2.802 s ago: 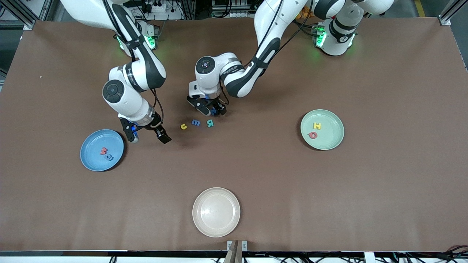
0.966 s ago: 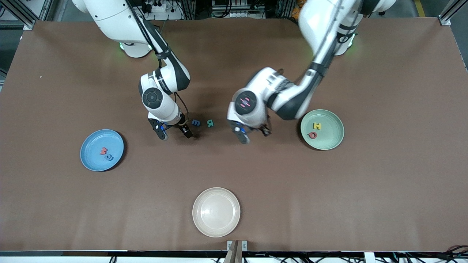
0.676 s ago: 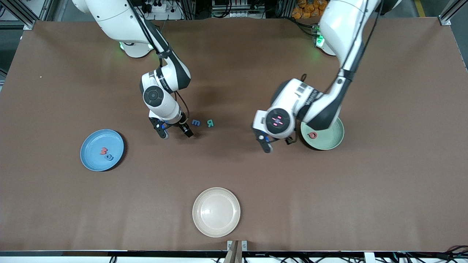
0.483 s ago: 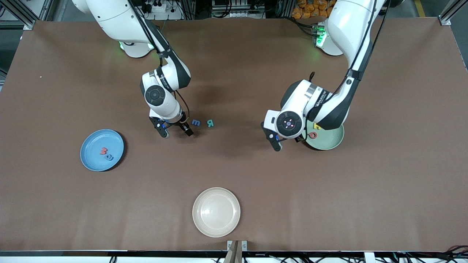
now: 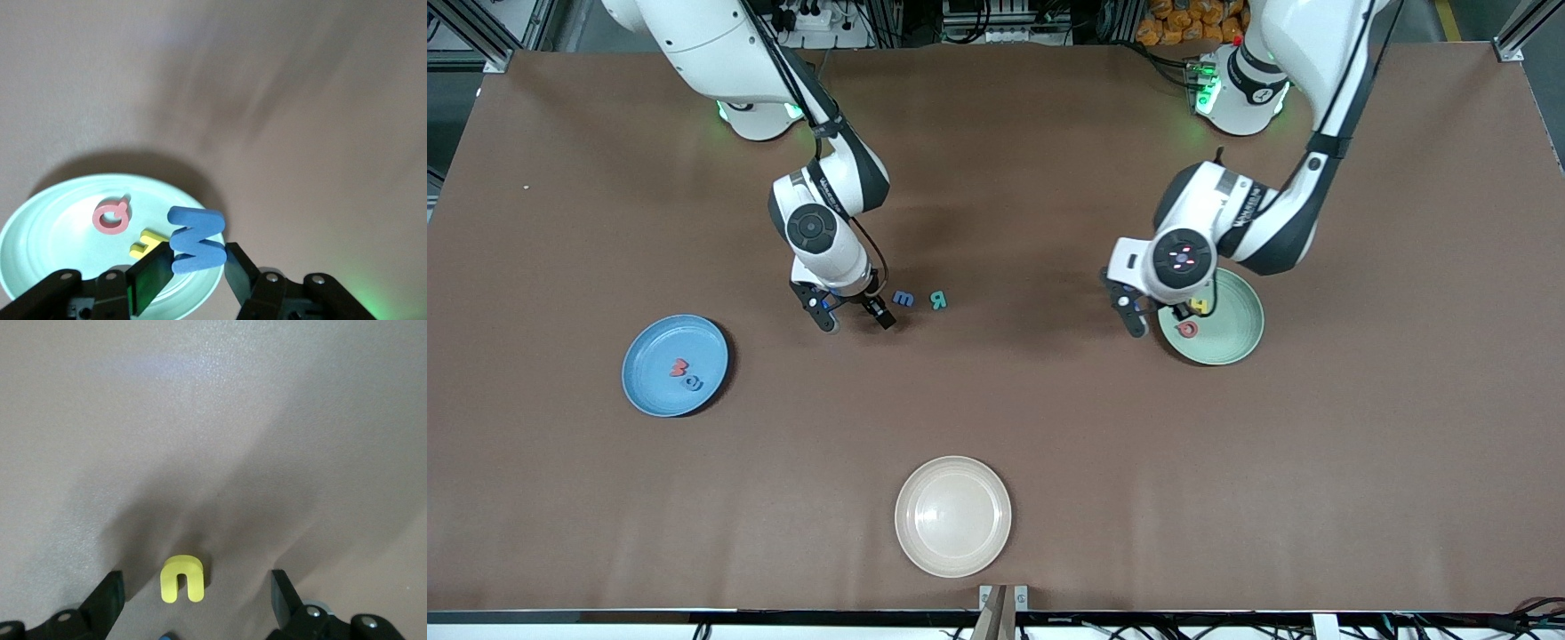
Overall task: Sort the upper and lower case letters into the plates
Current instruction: 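Place the blue M on the green plate while the right gripper grasps n, then place the yellow n on the blue plate while the left gripper withdraws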
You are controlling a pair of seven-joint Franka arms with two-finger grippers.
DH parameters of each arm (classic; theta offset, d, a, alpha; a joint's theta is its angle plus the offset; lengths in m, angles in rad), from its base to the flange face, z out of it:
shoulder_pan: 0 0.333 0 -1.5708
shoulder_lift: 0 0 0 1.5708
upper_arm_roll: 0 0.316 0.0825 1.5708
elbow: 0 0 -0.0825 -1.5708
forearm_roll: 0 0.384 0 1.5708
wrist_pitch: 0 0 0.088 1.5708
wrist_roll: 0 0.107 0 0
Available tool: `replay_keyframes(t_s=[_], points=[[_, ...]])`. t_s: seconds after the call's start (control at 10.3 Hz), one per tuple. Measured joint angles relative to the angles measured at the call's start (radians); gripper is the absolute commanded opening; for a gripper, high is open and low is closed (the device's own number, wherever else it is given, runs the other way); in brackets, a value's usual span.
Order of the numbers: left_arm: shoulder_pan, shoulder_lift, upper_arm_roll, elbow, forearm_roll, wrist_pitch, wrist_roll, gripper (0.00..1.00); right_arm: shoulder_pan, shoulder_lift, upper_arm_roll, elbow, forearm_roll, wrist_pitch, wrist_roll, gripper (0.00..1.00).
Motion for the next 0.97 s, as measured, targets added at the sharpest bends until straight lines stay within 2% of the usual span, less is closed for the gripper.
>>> replay_keyframes(t_s=[0.29, 0.68, 0.77, 0.87, 0.97], points=[[0.015, -0.001, 0.000, -0.081, 0.000, 0.095, 0.017, 0.10, 0.000, -0.008, 0.002, 0.002, 0.000, 0.012, 0.001, 0.00], [0.076, -0.001, 0.000, -0.121, 0.000, 0.150, 0.095, 0.10, 0.000, -0.015, 0.002, 0.004, 0.000, 0.014, 0.001, 0.00], [0.097, -0.001, 0.000, -0.126, 0.000, 0.158, 0.117, 0.21, -0.001, -0.017, -0.001, 0.005, -0.001, 0.014, 0.002, 0.00], [0.107, -0.001, 0.000, -0.133, 0.000, 0.165, 0.130, 0.47, -0.009, -0.024, -0.004, 0.012, -0.019, 0.015, 0.002, 0.00], [0.109, -0.001, 0.000, -0.141, 0.000, 0.171, 0.131, 0.84, -0.037, -0.037, -0.009, 0.031, -0.073, 0.000, 0.005, 0.00]])
